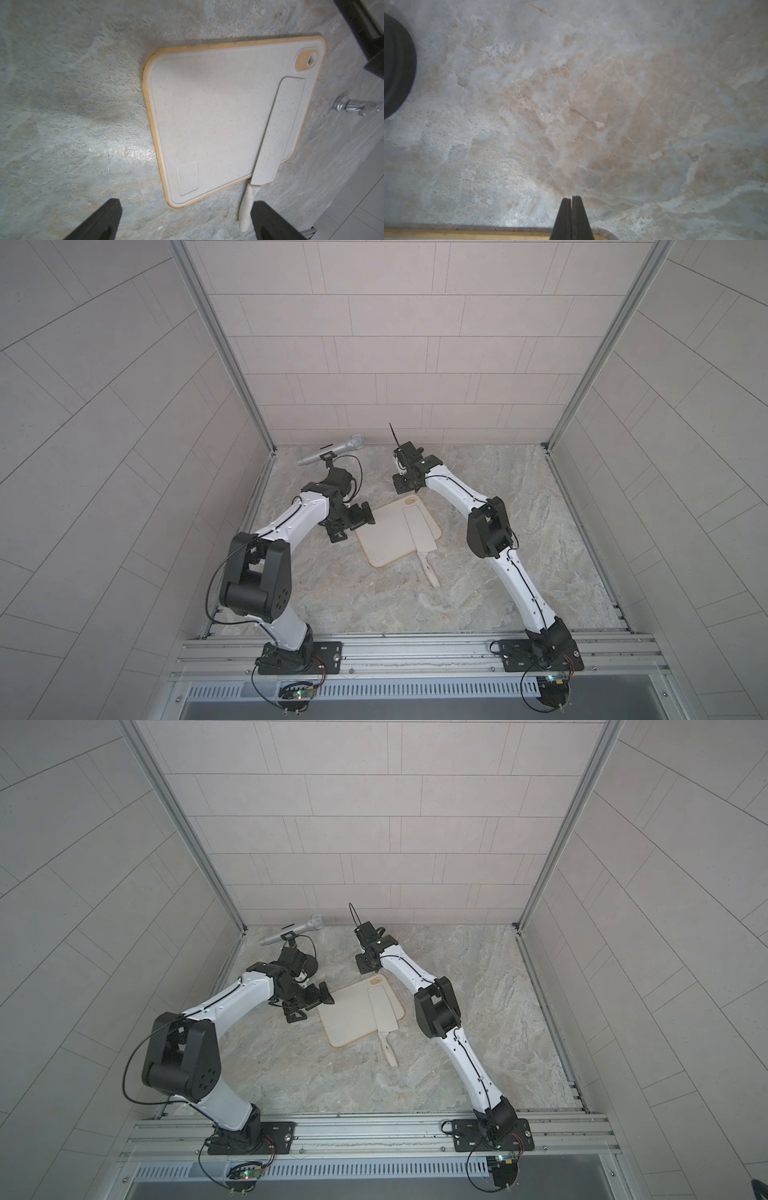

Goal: Align the knife with the edge of the cutting board
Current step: Adjust the work surface at the center of the board.

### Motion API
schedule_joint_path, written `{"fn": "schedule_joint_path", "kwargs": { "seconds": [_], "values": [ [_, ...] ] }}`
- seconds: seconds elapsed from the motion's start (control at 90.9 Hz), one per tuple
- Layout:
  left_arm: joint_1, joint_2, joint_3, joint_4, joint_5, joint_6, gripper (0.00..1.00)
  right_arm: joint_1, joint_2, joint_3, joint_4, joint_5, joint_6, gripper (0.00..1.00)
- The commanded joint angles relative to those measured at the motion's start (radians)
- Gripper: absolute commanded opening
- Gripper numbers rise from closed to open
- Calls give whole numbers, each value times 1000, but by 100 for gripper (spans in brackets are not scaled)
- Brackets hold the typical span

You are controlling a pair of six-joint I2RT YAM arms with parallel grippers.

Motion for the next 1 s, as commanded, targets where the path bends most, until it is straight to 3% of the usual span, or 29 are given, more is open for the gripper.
{"fn": "schedule_joint_path", "kwargs": {
  "seconds": [0.0,0.231,0.66,0.991],
  "values": [
    [4,-29,3,-7,17,16,100,-4,20,-25,-55,28,-17,0],
    [5,-44,2,-13,2,23,100,-1,-29,-144,-83,56,5,0],
    [5,-39,3,-17,-6,33,100,10,-262,-587,120,82,67,0],
    [4,5,14,-29,-13,42,100,27,-383,-804,206,94,140,0]
  ]
}}
